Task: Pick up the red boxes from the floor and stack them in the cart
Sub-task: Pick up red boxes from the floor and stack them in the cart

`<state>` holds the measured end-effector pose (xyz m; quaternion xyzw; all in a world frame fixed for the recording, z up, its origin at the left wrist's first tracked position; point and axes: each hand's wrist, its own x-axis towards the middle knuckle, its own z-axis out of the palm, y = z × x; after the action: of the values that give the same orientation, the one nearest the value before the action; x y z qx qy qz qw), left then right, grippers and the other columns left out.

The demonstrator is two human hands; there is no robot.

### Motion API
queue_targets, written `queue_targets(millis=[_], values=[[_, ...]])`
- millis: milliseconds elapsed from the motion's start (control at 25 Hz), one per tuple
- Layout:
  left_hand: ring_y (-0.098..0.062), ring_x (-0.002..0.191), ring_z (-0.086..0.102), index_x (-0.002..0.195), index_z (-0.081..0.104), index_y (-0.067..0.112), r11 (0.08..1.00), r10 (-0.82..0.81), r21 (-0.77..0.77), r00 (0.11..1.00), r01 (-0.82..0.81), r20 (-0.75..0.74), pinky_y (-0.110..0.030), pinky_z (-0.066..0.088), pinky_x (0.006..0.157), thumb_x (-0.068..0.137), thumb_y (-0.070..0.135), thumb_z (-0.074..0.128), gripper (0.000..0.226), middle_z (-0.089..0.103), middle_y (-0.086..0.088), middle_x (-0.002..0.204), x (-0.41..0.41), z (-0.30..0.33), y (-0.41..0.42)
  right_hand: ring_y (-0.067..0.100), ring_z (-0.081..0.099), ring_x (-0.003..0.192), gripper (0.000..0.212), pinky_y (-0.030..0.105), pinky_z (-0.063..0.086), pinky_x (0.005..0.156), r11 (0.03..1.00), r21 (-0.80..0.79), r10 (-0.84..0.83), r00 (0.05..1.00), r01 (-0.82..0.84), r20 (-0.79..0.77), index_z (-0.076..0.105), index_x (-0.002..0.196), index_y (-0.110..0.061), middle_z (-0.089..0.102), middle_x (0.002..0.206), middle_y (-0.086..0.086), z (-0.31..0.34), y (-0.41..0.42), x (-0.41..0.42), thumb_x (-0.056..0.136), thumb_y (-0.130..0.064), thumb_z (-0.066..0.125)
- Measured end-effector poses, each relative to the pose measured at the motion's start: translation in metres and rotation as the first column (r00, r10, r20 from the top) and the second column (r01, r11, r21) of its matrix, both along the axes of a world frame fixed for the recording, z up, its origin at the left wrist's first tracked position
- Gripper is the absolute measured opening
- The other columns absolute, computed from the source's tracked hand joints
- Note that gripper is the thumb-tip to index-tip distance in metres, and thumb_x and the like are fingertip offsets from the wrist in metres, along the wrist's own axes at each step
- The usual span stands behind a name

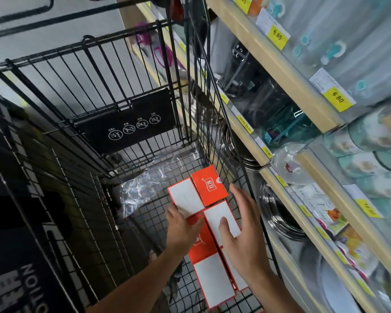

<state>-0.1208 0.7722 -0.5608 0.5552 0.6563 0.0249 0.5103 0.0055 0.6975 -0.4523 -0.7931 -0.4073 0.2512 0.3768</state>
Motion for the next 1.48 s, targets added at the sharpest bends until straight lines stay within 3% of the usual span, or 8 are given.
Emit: queue_targets(millis=[240, 440, 560, 720, 880, 1040, 1280, 1480], values=[[-0.029, 0.13, 0.046, 0.144, 0.032, 0.016, 0.964, -0.255, 0.026, 0.943, 0.266, -0.213, -0.042, 0.048, 0.097, 0.095, 0.052, 0.055, 0.066, 0.04, -0.007, 0.14, -0.02, 0.023, 0.039, 0.0, 0.035, 0.145, 0.065, 0.016, 0.03, 0.116, 0.998, -0.022, 0.062, 0.998, -0.062, -0.016, 0.037, 0.155, -0.027, 0.04, 0.154, -0.013, 0.01, 0.0, 0.009, 0.093, -0.024, 0.058], [-0.02, 0.124, 0.05, 0.15, 0.036, 0.022, 0.893, -0.35, 0.269, 0.932, 0.361, -0.092, -0.047, 0.045, 0.108, 0.096, 0.043, 0.06, 0.063, 0.039, -0.003, 0.151, -0.026, 0.144, 0.082, -0.002, 0.027, 0.145, 0.067, 0.025, 0.031, 0.116, 0.983, -0.049, 0.176, 0.984, -0.175, 0.019, 0.034, 0.156, -0.031, 0.038, 0.156, -0.011, 0.076, 0.018, 0.031, 0.094, -0.032, 0.06], [-0.021, 0.145, 0.031, 0.152, 0.035, 0.026, 0.754, -0.492, 0.434, 0.862, 0.493, -0.124, -0.047, 0.031, 0.118, 0.096, 0.044, 0.06, 0.064, 0.03, 0.001, 0.16, -0.027, 0.225, 0.098, -0.004, 0.025, 0.142, 0.07, 0.027, 0.032, 0.113, 0.967, -0.074, 0.25, 0.964, -0.244, 0.089, 0.031, 0.157, -0.035, 0.032, 0.159, -0.012, 0.129, 0.033, 0.049, 0.095, -0.038, 0.062], [-0.021, 0.149, 0.022, 0.154, 0.031, 0.031, 0.553, -0.56, 0.566, 0.776, 0.611, -0.29, -0.052, 0.026, 0.121, 0.089, 0.068, 0.042, 0.076, 0.027, 0.003, 0.162, -0.031, 0.331, 0.105, 0.007, 0.035, 0.142, 0.07, 0.034, 0.04, 0.113, 0.94, -0.056, 0.34, 0.917, -0.336, 0.209, 0.036, 0.155, -0.032, 0.035, 0.157, -0.01, 0.213, 0.041, 0.072, 0.09, -0.051, 0.054], [-0.019, 0.15, 0.018, 0.155, 0.028, 0.034, 0.348, -0.555, 0.628, 0.693, 0.696, -0.46, -0.047, 0.012, 0.124, 0.088, 0.074, 0.032, 0.078, 0.028, 0.005, 0.162, -0.032, 0.417, 0.098, 0.01, 0.039, 0.14, 0.066, 0.038, 0.04, 0.115, 0.918, -0.011, 0.367, 0.839, -0.396, 0.402, 0.043, 0.151, -0.03, 0.043, 0.152, -0.01, 0.28, 0.035, 0.091, 0.091, -0.058, 0.048], [-0.02, 0.154, 0.009, 0.155, 0.026, 0.04, 0.243, -0.52, 0.654, 0.665, 0.717, -0.536, -0.055, 0.009, 0.125, 0.092, 0.079, 0.025, 0.074, 0.022, 0.007, 0.164, -0.03, 0.488, 0.077, 0.019, 0.036, 0.143, 0.069, 0.041, 0.032, 0.119, 0.898, -0.024, 0.381, 0.748, -0.44, 0.543, 0.049, 0.149, -0.028, 0.045, 0.153, -0.007, 0.342, 0.016, 0.106, 0.093, -0.067, 0.04], [-0.019, 0.155, 0.0, 0.158, 0.016, 0.043, 0.127, -0.568, 0.619, 0.569, 0.775, -0.595, -0.048, -0.001, 0.124, 0.088, 0.084, 0.011, 0.082, 0.009, 0.008, 0.168, -0.014, 0.548, 0.043, 0.014, 0.024, 0.148, 0.074, 0.038, 0.021, 0.123, 0.943, -0.097, 0.307, 0.721, -0.318, 0.621, 0.039, 0.153, -0.037, 0.036, 0.159, -0.013, 0.41, -0.053, 0.115, 0.093, -0.079, 0.026], [-0.015, 0.155, -0.005, 0.157, 0.009, 0.047, -0.068, -0.747, 0.629, 0.379, 0.775, -0.547, -0.048, -0.001, 0.126, 0.086, 0.086, 0.009, 0.081, 0.001, 0.012, 0.168, 0.011, 0.558, 0.003, 0.015, 0.024, 0.15, 0.1, 0.036, 0.018, 0.124, 0.982, -0.168, 0.177, 0.765, -0.091, 0.62, 0.033, 0.156, -0.04, 0.03, 0.162, -0.013, 0.435, -0.145, 0.1, 0.078, -0.094, 0.0]])
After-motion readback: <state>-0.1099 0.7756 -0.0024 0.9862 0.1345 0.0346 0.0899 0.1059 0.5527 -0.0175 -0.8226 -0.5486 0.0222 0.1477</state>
